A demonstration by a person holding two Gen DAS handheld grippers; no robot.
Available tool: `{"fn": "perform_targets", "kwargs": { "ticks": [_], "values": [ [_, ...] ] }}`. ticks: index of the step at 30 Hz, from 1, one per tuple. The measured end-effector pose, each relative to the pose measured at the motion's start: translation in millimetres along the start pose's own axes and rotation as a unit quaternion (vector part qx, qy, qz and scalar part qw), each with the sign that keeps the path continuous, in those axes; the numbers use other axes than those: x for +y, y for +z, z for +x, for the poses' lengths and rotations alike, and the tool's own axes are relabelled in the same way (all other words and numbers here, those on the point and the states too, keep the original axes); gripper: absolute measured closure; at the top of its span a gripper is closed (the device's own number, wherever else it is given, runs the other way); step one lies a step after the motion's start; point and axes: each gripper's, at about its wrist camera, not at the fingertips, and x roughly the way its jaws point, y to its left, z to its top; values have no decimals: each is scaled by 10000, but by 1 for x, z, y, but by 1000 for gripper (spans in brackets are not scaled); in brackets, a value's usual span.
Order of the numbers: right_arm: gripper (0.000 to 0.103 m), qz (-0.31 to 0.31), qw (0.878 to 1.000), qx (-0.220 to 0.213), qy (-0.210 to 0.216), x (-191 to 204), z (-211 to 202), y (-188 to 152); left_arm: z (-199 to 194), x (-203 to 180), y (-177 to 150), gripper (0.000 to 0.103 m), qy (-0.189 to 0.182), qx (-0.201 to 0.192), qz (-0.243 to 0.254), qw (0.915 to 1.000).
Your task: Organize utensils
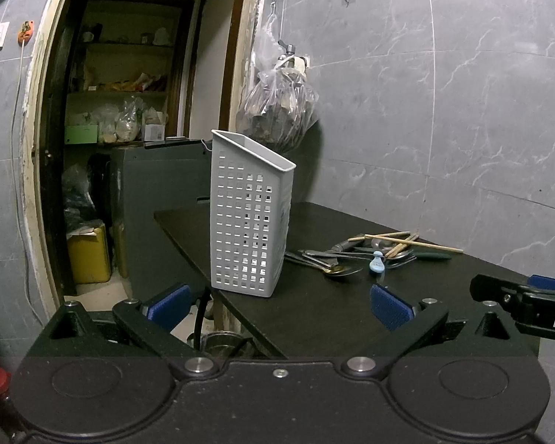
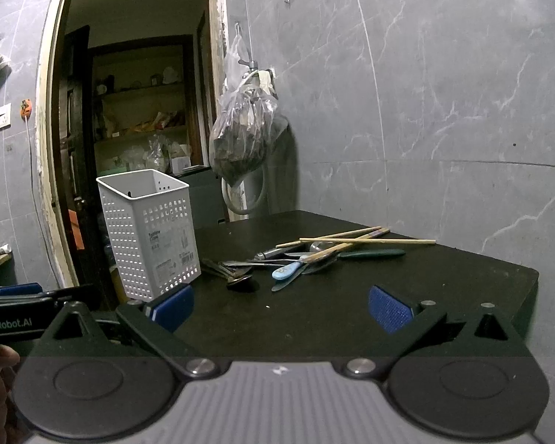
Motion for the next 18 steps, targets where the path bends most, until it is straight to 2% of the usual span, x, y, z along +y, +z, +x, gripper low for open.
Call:
{"fn": "perform_targets", "kwargs": {
  "ticks": [18],
  "values": [
    [0,18,10000,39,-1,0,0,-2,2,0,-1,1,14,29,-3,10000]
  ]
}}
